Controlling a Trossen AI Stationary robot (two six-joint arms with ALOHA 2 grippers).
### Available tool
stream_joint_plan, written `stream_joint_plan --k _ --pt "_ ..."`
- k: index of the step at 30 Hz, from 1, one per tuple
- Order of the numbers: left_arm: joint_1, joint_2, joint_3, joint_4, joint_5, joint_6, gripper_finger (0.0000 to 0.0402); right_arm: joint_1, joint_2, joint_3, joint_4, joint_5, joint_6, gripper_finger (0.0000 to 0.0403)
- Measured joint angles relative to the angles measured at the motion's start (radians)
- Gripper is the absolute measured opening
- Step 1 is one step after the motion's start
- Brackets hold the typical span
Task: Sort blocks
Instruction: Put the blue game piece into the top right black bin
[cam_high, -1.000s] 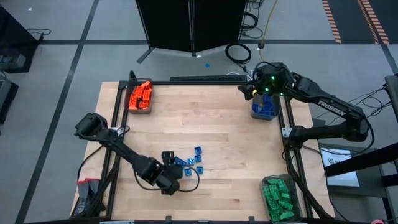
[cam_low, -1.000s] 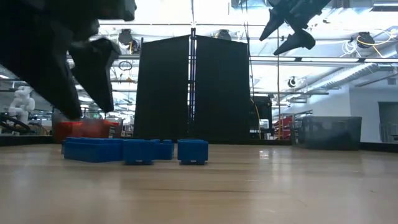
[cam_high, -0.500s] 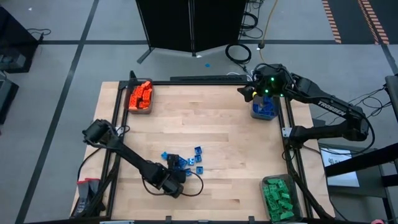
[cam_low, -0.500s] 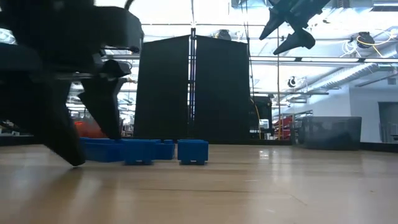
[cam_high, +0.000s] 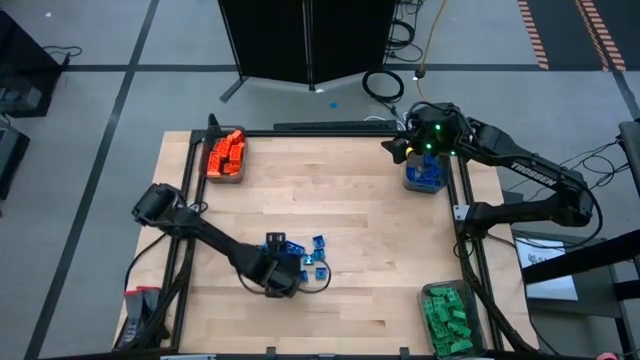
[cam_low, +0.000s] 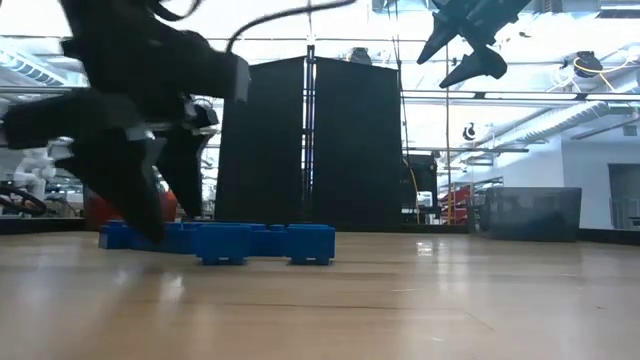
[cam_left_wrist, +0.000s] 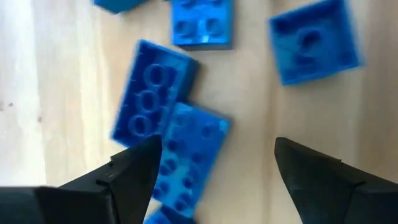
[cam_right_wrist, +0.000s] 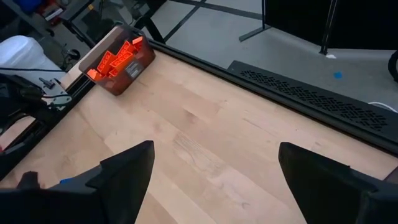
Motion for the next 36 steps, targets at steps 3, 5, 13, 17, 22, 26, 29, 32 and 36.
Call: stream_joint_plan --k 3,5,13,17,22,26,29,32,36 --pt "0.027 0.002 -0.004 -0.013 0.025 0.002 0.0315 0.000 0.000 0.000 0.000 0.000 0.000 0.0338" --pt "0.034 0.000 -0.010 -0.023 0.035 -0.005 0.0315 0.000 0.000 0.000 -0.002 0.000 0.001 0.0338" --pt "0.019 0.000 -0.012 -0.055 0.000 -0.006 0.0315 0.000 0.000 0.000 -0.009 -0.004 0.005 0.0338" --pt "0.012 0.000 -0.012 -0.137 -0.012 -0.045 0.0315 0.000 0.000 0.000 -0.009 -0.004 0.003 0.0338" --pt "-0.006 -0.002 -0.022 -0.148 -0.056 -0.084 0.0315 0.000 0.000 0.000 -0.009 -0.004 -0.006 0.0338" --pt "0.000 -0.002 -0.046 -0.061 -0.047 -0.080 0.0315 0.000 0.000 0.000 -0.009 -0.003 -0.021 0.0338" --pt "0.010 -0.007 -0.068 -0.019 -0.043 -0.078 0.0314 0.000 0.000 0.000 -0.009 -0.003 -0.021 0.0338" --pt "0.028 -0.010 -0.083 -0.001 -0.020 -0.082 0.0303 0.000 0.000 0.000 -0.009 -0.003 -0.021 0.0338" --pt "0.062 -0.010 -0.103 0.035 0.052 -0.033 0.0260 0.000 0.000 0.000 -0.009 -0.003 -0.021 0.0338"
